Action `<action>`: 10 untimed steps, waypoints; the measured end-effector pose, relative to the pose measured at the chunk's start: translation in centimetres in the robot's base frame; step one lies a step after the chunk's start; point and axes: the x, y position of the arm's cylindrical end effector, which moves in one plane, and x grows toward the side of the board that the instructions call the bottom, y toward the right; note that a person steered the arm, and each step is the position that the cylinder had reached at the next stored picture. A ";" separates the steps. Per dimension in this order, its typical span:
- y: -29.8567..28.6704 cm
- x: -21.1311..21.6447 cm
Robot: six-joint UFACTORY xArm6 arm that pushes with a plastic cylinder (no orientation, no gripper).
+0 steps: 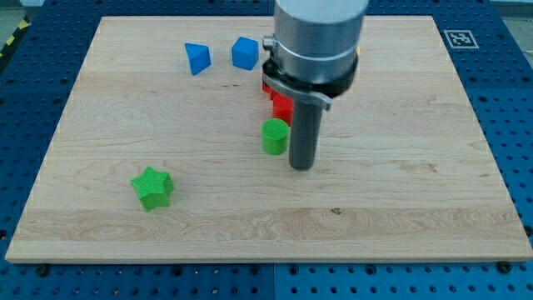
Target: Place the green star to the top left of the green circle
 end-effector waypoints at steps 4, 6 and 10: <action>-17.3 8.4; -24.4 8.2; -19.9 4.2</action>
